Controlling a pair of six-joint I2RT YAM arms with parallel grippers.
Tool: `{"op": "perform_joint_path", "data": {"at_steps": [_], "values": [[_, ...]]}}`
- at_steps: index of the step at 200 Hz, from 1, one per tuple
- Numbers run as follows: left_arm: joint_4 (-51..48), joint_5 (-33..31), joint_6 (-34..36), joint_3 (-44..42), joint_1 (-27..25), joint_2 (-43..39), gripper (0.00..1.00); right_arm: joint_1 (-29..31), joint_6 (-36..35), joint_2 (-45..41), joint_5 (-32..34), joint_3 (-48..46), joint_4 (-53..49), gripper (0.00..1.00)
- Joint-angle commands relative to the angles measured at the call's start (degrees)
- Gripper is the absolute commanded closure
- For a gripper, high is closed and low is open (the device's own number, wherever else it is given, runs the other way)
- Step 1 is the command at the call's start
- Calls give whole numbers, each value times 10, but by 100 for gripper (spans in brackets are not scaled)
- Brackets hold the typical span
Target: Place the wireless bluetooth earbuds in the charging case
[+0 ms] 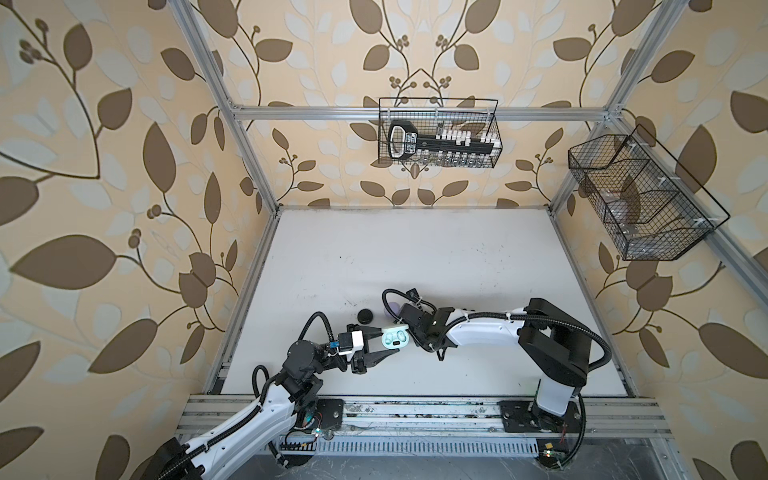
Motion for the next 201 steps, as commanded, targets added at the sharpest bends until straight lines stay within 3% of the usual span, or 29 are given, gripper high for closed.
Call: {"op": "perform_joint_path", "data": {"at_steps": [1, 42, 201], "values": [[18, -1, 0, -2, -5, -6, 100, -7, 12, -6, -11, -14, 6, 68], [18, -2, 0, -1, -6, -7, 100, -39, 25, 1, -123, -38, 61, 68], [12, -3, 3, -2, -8, -7, 100, -25, 37, -31, -97, -77, 62, 69]]}}
